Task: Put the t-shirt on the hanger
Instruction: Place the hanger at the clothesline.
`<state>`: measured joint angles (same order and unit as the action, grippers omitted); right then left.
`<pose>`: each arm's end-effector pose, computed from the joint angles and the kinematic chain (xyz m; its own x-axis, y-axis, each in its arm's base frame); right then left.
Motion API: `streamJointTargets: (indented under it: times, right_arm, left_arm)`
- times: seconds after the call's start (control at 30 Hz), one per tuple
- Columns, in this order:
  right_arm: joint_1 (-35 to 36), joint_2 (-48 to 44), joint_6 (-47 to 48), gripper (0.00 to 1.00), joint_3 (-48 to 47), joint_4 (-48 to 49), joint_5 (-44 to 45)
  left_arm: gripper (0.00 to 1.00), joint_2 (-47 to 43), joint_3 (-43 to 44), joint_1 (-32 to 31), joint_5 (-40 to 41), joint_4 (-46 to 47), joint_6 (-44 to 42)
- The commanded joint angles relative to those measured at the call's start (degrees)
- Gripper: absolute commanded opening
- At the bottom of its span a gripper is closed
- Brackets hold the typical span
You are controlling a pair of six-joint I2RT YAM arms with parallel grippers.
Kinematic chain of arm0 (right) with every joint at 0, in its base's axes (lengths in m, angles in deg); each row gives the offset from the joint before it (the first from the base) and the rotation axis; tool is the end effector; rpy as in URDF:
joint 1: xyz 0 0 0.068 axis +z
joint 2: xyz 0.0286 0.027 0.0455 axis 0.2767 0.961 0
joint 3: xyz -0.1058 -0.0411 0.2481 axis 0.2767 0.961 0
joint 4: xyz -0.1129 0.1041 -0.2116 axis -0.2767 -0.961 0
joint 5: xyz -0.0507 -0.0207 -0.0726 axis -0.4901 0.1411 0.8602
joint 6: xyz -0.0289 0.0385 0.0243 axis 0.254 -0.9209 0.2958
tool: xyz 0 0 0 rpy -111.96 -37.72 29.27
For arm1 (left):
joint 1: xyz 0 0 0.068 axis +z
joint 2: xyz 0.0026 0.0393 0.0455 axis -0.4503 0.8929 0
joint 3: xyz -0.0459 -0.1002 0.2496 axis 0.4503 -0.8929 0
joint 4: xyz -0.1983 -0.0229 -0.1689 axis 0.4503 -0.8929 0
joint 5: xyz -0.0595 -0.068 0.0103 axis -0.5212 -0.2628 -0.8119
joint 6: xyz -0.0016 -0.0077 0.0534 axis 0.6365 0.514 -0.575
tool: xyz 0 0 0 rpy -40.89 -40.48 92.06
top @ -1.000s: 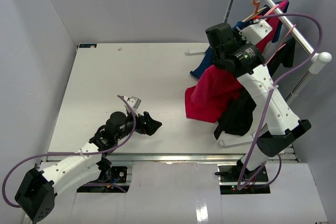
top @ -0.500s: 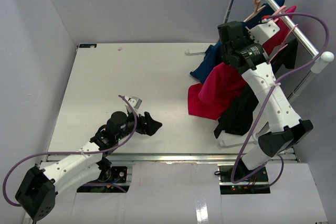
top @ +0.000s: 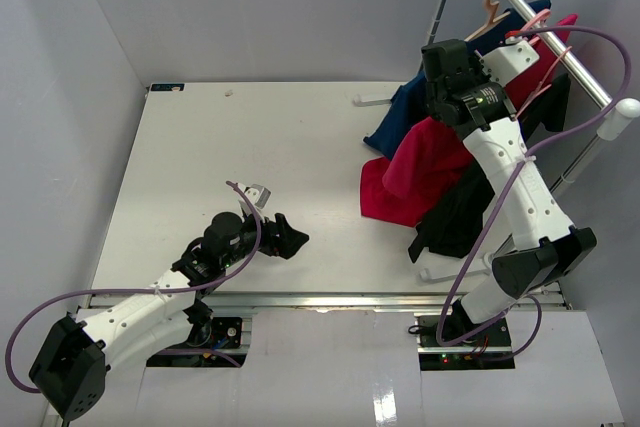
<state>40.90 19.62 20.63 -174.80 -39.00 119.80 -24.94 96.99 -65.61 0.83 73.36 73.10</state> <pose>0.2914 0.0992 0.4633 0.1404 0.4445 -0.8847 0.7006 0.5869 0.4060 0.1379 -0.1182 0.1957 -0.5899 -0.1309 -0.7968 0.5155 0.6985 -0.4963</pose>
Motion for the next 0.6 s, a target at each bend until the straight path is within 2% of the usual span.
streamJointTargets:
  times: [0.0,0.33,0.47,0.57]
  right_arm:
    - [-1.3,0.0,-2.6,0.08,-3.3,1.8,1.1]
    - [-2.3,-0.2,-1.4,0.09,-0.2,2.7,0.5]
    - [-2.3,-0.6,5.1,0.28,0.1,6.7,-2.6]
    - [-1.8,-3.7,9.0,0.49,2.4,10.9,-5.6]
  left_arm:
    - [0.98,-0.6,-0.4,-0.3,-1.0,1.2,0.1]
    - [0.98,-0.6,-0.5,-0.3,-1.2,1.3,0.2]
    - [0.98,-0.7,-0.5,-0.3,-0.9,1.1,0.0]
    - [0.98,-0.8,-0.4,-0.3,-0.9,1.0,0.0]
